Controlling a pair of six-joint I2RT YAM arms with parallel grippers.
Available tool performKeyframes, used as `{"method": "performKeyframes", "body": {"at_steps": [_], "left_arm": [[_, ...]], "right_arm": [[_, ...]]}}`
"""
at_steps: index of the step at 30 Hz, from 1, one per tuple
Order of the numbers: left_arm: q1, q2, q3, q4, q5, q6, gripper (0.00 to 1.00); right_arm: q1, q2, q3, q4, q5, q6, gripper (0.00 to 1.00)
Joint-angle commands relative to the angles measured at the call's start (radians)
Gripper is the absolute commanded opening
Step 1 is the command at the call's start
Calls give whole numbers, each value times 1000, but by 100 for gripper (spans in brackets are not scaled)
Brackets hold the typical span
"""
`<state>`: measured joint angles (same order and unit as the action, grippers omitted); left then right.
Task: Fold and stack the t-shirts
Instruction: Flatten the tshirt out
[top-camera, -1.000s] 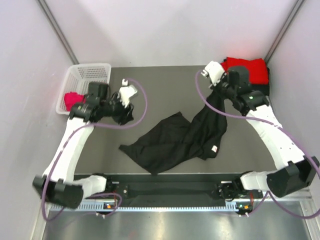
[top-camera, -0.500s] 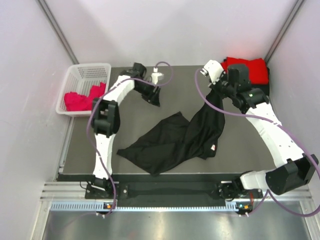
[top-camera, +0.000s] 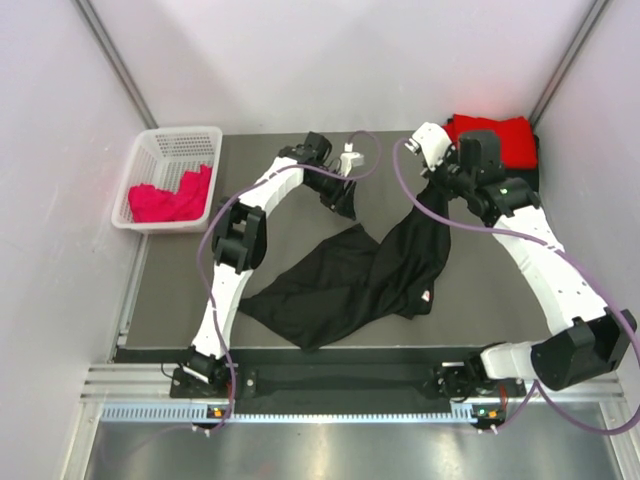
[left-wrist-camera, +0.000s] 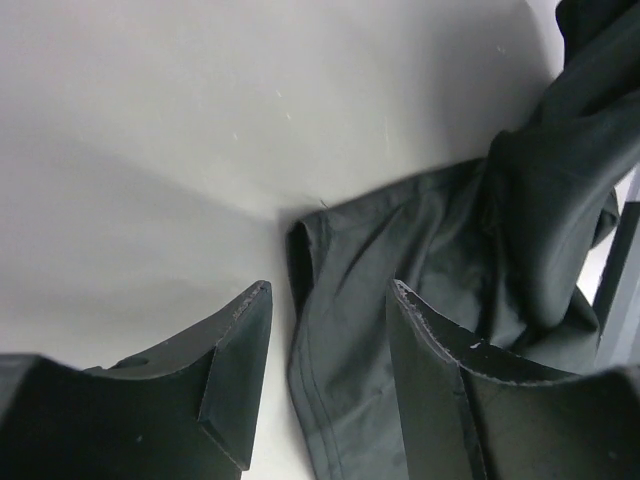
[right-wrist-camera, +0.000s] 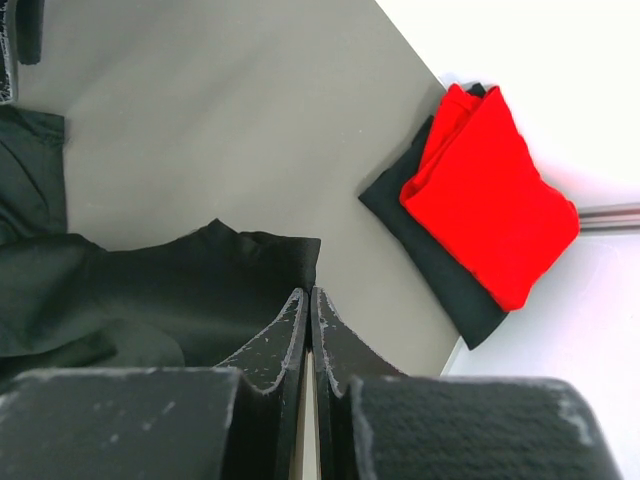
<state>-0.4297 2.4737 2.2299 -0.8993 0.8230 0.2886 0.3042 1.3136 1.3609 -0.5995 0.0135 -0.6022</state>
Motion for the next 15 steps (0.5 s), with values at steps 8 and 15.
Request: {"method": "performKeyframes", "body": {"at_steps": [8, 15], "left_arm": [[-27, 117, 77, 66, 44, -34, 52], [-35, 148, 86, 66, 56, -37, 47]], "right_arm": [[-25, 26, 15, 7, -1, -1, 0], [-37, 26, 6, 7, -1, 1, 0]]}}
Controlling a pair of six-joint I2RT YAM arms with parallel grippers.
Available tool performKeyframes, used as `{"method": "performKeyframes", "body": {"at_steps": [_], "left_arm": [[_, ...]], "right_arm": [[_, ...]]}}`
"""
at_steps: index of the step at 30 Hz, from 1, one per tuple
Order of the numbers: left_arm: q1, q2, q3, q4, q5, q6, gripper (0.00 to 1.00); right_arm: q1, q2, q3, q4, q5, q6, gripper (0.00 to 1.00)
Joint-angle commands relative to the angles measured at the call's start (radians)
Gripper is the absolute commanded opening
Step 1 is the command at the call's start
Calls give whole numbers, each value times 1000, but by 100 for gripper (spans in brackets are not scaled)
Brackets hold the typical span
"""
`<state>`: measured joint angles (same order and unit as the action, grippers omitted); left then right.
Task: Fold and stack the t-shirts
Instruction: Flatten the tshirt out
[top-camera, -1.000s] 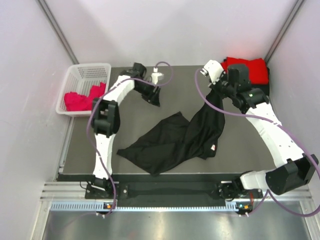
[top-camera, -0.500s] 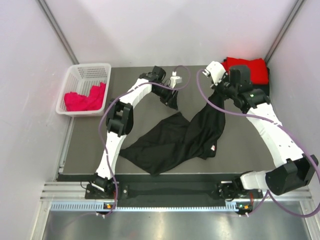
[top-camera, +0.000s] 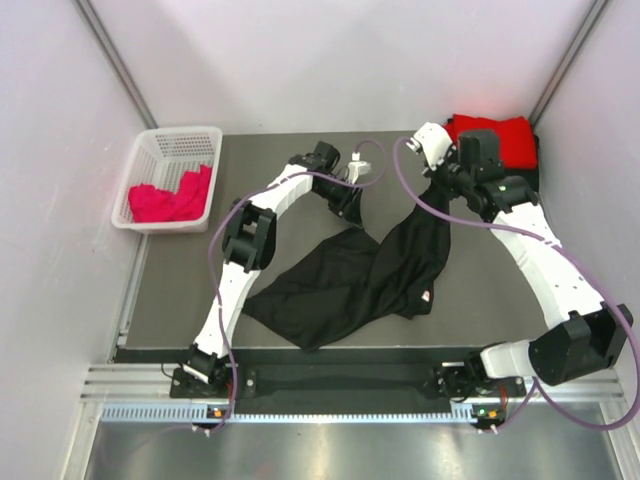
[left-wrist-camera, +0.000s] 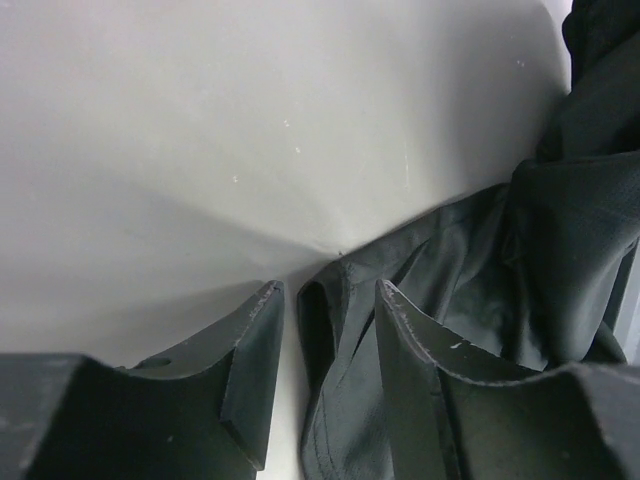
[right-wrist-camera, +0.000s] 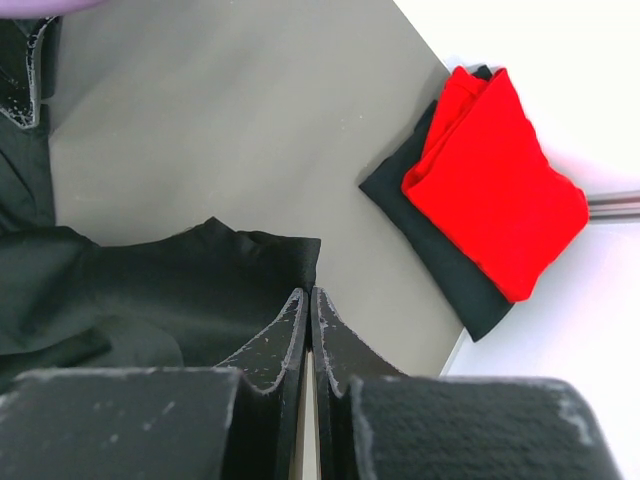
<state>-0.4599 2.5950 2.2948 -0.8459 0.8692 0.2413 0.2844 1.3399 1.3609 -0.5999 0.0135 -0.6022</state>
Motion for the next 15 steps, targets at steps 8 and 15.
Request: {"method": "performKeyframes", "body": {"at_steps": [8, 15], "left_arm": [[-5, 43, 18, 15, 10, 13, 33], [-5, 33, 20, 10, 27, 21, 7]], "right_arm": [[-27, 8, 7, 9, -1, 5, 0], [-34, 24, 6, 25, -3, 8, 0]]}}
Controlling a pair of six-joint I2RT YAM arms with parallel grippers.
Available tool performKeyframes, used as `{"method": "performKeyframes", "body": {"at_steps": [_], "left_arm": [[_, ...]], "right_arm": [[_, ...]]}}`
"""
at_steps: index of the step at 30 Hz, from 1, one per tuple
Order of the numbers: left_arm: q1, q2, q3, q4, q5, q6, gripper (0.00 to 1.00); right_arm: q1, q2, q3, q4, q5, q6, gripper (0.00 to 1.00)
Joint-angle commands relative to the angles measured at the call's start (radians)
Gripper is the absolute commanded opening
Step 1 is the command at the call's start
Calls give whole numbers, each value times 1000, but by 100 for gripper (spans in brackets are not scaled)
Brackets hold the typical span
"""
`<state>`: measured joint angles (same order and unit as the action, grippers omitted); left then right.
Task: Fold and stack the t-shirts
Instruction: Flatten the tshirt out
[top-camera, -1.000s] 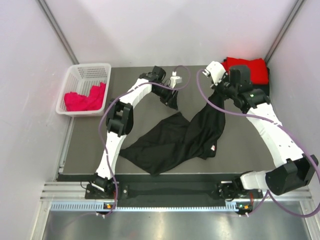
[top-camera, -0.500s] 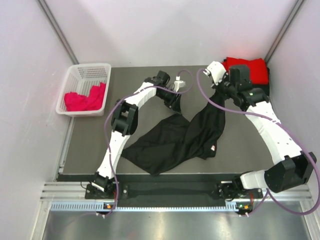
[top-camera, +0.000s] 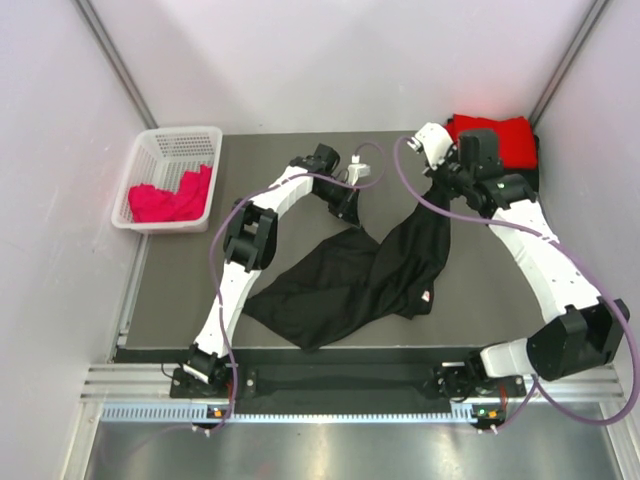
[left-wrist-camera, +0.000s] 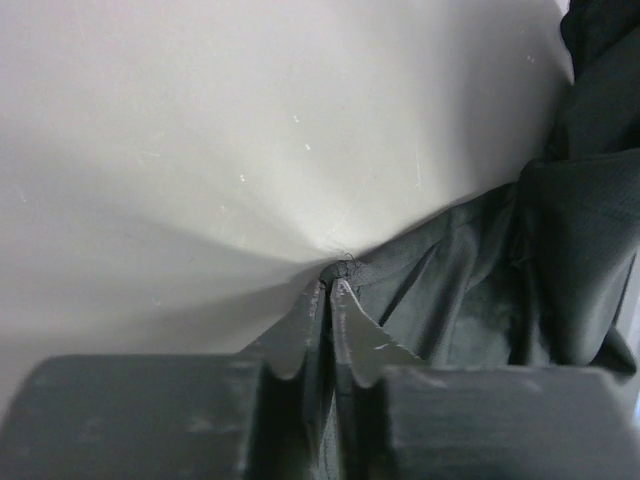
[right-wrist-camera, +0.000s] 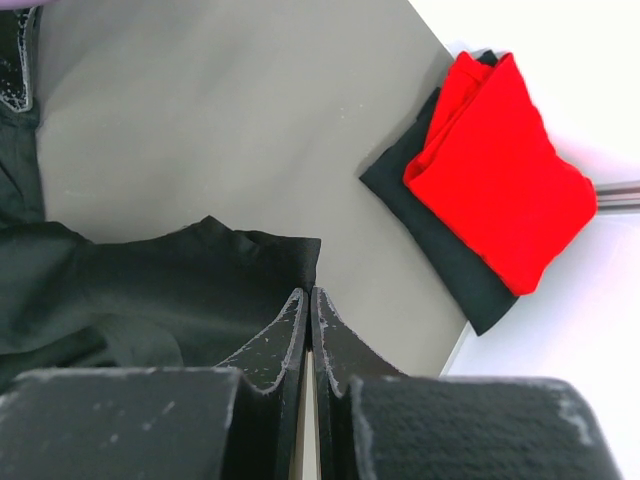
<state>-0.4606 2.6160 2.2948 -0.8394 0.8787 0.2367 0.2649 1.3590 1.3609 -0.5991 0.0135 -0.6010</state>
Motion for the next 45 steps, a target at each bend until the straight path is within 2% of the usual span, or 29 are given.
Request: {"method": "performKeyframes", "body": {"at_steps": [1, 6, 9, 12, 14, 18, 24, 27, 32, 36, 45], "left_arm": [[-4, 9, 20, 3, 22, 24, 0], [0, -48, 28, 2, 26, 21, 0], [25, -152, 14, -15, -15, 39, 0], [112, -343, -50, -7, -50, 36, 0], [152, -416, -66, -10, -69, 38, 0], [256, -606, -89, -18, -90, 38, 0], [300, -813, -89, -20, -113, 24, 0], [300, -913, -103, -10, -139, 16, 0], [300, -1101, -179, 26, -175, -2, 0], [300, -1215, -222, 30, -190, -10, 0], [300, -1419, -166, 22, -273, 6, 0]], "right_arm": [[-15, 6, 6, 27, -4, 10, 0], [-18, 48, 23, 42, -10, 18, 0], [-27, 95, 73, 50, -7, 18, 0], [-64, 155, 157, 51, 5, 64, 0], [-87, 179, 220, 50, 0, 79, 0], [-90, 173, 286, 64, 0, 49, 0], [-89, 155, 454, 38, -3, 14, 0], [-85, 108, 489, 42, -7, 0, 0], [-73, -24, 451, 55, -10, -8, 0], [-47, -138, 440, 39, -72, 18, 0], [-26, -345, 532, -109, -119, 4, 0]]}}
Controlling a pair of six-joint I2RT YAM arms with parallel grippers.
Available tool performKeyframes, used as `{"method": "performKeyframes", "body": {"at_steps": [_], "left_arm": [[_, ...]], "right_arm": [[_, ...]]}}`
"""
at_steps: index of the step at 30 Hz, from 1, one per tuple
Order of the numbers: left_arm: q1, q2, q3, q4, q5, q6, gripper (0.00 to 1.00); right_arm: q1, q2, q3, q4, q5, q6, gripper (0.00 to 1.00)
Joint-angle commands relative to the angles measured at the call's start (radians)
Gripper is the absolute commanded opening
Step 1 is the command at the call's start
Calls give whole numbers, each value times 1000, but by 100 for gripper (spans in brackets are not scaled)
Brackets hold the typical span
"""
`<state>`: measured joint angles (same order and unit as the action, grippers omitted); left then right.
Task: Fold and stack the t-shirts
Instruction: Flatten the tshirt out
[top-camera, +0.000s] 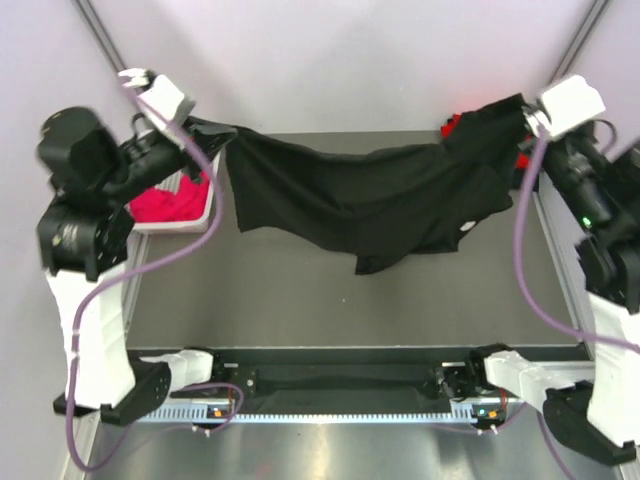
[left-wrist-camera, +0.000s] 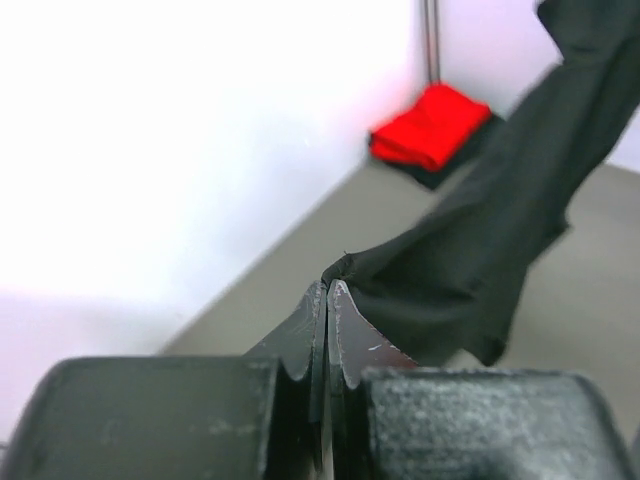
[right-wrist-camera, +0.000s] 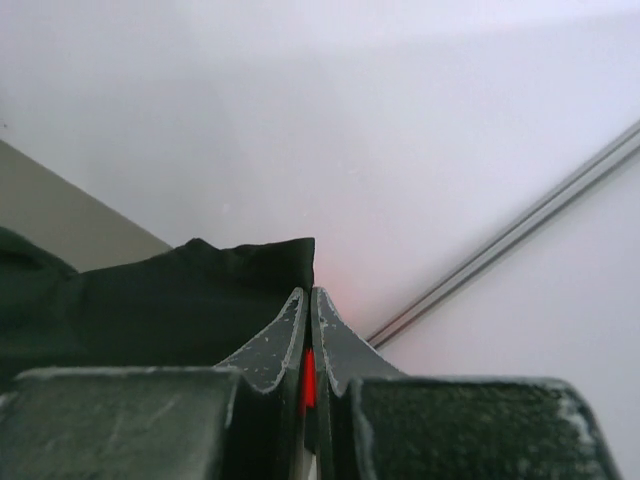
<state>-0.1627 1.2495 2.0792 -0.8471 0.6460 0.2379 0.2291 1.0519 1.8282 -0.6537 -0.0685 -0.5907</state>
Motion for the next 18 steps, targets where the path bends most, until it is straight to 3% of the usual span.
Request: {"method": "performKeyframes", "body": {"at_steps": [1, 11, 18], "left_arm": [[2, -64, 56, 29, -45, 15, 0], [40, -200, 53, 59, -103, 51, 0], [71, -116, 162, 100, -155, 40, 0]], "right_arm": [[9, -62, 78, -70, -39, -11, 0], [-50, -210, 155, -199, -77, -78, 0], [-63, -145, 187, -12, -53, -74, 0]]}}
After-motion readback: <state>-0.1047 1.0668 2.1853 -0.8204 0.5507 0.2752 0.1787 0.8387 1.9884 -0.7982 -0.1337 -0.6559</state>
